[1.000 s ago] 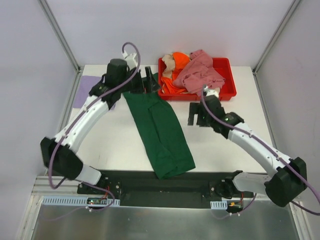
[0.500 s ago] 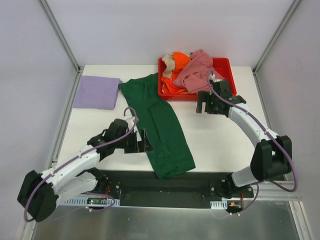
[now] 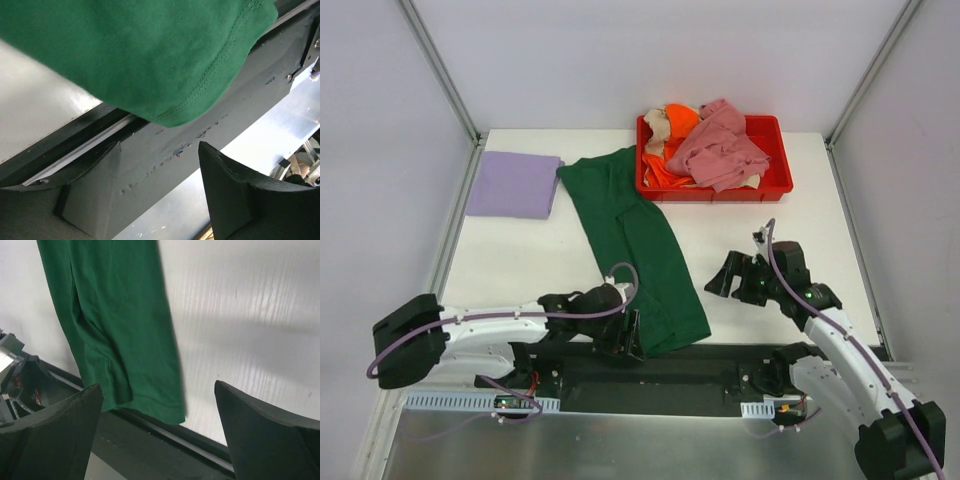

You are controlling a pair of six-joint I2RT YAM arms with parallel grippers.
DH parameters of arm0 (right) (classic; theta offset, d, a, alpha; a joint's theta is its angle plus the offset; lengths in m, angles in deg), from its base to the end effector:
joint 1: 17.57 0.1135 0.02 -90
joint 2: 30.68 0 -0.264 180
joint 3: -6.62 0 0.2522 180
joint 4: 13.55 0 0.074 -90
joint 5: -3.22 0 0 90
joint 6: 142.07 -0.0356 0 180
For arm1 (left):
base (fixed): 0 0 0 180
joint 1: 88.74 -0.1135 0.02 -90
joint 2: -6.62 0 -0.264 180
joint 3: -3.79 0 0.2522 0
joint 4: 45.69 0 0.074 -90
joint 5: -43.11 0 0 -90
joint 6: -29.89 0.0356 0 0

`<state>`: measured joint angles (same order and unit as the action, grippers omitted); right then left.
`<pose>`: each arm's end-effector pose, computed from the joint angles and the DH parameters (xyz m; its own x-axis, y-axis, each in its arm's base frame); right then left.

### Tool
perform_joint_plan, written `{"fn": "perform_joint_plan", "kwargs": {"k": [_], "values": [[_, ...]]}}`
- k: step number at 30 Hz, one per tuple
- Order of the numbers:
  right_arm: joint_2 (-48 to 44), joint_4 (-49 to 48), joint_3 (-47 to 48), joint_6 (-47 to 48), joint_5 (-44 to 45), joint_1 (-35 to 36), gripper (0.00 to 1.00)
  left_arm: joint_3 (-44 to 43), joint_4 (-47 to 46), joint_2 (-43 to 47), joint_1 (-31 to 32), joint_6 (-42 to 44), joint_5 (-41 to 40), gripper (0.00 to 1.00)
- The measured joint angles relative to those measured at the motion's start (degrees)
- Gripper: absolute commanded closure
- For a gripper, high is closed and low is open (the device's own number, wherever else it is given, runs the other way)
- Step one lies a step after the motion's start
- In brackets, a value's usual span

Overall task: Fold and stack the t-shirts
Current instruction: Rotate the tshirt 60 degrees, then grab the bottom of the folded rectangular tshirt with both arms

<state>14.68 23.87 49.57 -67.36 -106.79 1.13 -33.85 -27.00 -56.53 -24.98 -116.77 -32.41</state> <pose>0.1562 0.0657 0.2219 -0.7303 0.0144 -0.6830 -0.3707 0.8314 0.4139 0.0832 -0.1888 0.1648 -0.9612 0.1204 -0.2484 0.2634 0.6693 -0.6947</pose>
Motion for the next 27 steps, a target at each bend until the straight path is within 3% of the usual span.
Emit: {"fn": "perform_joint_plan", "kwargs": {"k": [7,13,17,22,27], "values": [[-2.58,0.52,-6.03,-3.65,-3.39,1.49,0.01,-5.05,-2.19,-9.2,2.6,-1.77,-3.43,0.63],[-2.6,0.59,-7.06,-4.63,-4.63,2.6,0.11,-7.41,-2.93,-13.25,2.64,-2.78,-4.63,0.86],[-2.03,0.83,-7.37,-5.01,-5.05,3.43,0.21,-7.65,-1.7,-13.31,2.69,-2.8,-4.57,0.86],[0.26,1.25,-7.61,-6.01,-4.79,6.8,0.26,-7.85,2.14,-11.39,3.45,-2.73,-4.48,0.86],[2.67,-0.31,-8.79,-8.59,-3.67,13.51,0.3,-8.11,4.42,-9.49,4.09,-2.73,-4.5,0.94]]}}
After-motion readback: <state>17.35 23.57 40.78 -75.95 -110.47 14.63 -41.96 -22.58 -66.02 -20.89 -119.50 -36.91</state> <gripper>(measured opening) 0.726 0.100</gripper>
